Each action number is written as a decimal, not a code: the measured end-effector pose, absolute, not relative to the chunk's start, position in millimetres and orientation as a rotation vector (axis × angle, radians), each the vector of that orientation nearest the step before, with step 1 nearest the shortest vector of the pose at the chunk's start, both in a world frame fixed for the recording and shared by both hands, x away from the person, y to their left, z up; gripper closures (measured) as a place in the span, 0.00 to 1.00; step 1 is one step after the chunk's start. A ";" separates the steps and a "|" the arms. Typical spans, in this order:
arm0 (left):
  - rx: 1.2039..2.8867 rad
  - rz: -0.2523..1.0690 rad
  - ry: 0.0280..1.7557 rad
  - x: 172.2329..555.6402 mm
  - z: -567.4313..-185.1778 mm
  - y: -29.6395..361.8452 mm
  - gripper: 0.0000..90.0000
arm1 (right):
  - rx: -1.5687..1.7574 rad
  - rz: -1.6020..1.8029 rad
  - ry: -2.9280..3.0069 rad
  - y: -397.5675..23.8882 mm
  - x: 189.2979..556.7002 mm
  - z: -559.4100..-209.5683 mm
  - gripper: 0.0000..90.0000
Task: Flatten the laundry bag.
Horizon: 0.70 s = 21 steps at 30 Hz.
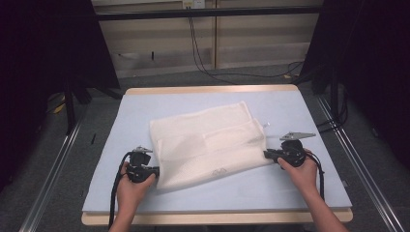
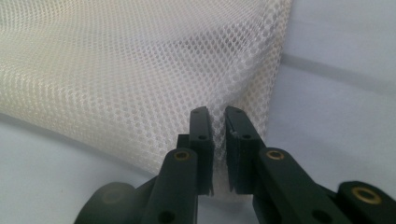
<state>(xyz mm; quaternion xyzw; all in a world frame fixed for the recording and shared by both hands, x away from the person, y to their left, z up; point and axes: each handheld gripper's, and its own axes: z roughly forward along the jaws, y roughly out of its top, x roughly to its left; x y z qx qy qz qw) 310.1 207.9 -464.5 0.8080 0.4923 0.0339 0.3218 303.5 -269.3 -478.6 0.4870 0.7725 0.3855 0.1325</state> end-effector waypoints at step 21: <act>1.995 0.134 1.363 404.3 -462.9 198.7 0.93 | 1.400 1.019 2.109 -260.0 371.7 -464.8 0.94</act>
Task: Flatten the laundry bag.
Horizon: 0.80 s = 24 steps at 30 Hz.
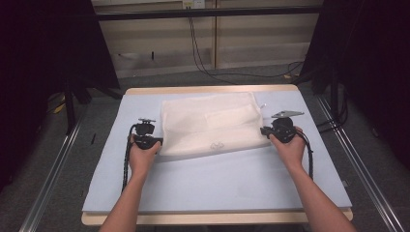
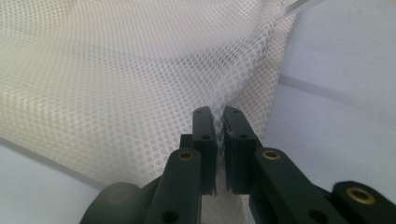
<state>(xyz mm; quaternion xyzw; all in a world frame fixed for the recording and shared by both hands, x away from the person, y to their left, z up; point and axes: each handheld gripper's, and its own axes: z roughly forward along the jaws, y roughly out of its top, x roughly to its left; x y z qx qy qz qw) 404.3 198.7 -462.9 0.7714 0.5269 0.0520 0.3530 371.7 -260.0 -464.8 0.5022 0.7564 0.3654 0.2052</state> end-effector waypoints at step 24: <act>1.856 0.079 1.184 388.0 -427.8 185.3 0.40 | 1.364 1.026 2.103 -257.5 350.9 -457.9 0.90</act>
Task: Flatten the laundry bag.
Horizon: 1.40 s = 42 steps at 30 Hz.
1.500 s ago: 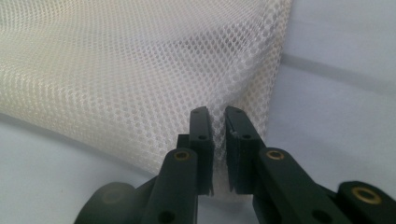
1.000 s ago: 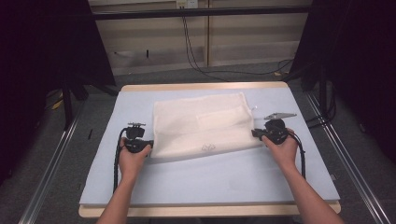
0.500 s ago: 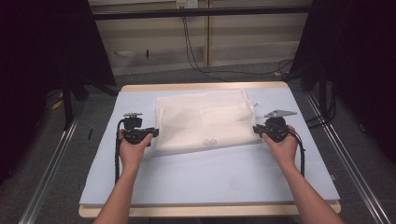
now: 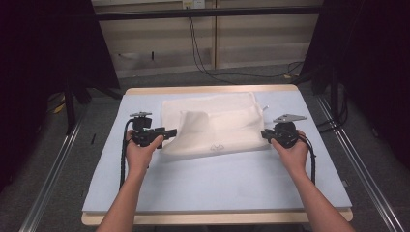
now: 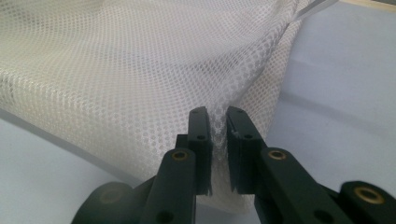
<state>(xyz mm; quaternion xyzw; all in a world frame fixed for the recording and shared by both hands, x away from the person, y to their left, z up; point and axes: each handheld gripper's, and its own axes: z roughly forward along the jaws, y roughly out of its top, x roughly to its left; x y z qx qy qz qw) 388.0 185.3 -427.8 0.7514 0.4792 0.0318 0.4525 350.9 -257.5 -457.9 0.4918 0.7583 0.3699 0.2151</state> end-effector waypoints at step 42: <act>2.260 0.099 0.776 331.6 -462.6 140.9 0.95 | 1.308 1.139 2.155 -208.2 338.1 -434.5 0.57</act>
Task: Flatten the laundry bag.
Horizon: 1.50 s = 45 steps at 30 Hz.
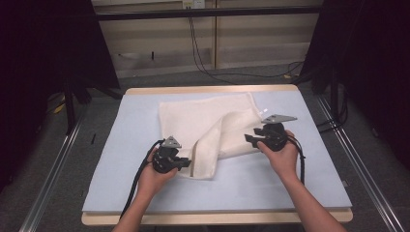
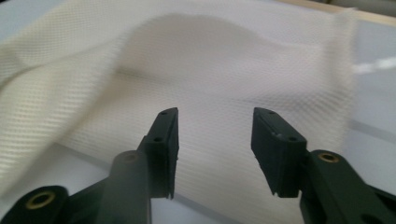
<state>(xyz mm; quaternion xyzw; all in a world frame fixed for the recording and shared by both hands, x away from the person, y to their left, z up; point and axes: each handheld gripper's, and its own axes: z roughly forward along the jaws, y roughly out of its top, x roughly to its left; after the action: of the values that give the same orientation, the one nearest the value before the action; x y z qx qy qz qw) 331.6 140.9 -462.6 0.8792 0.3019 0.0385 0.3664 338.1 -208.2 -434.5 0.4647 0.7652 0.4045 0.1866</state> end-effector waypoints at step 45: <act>2.103 0.099 0.787 326.1 -453.7 129.5 0.45 | 1.258 1.309 2.302 -140.4 294.8 -452.7 0.97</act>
<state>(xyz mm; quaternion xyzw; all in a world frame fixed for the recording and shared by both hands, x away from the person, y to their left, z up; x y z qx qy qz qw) 326.1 129.5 -453.7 0.8437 0.3156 0.0397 0.4324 294.8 -140.4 -452.7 0.4267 0.7809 0.4439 0.1047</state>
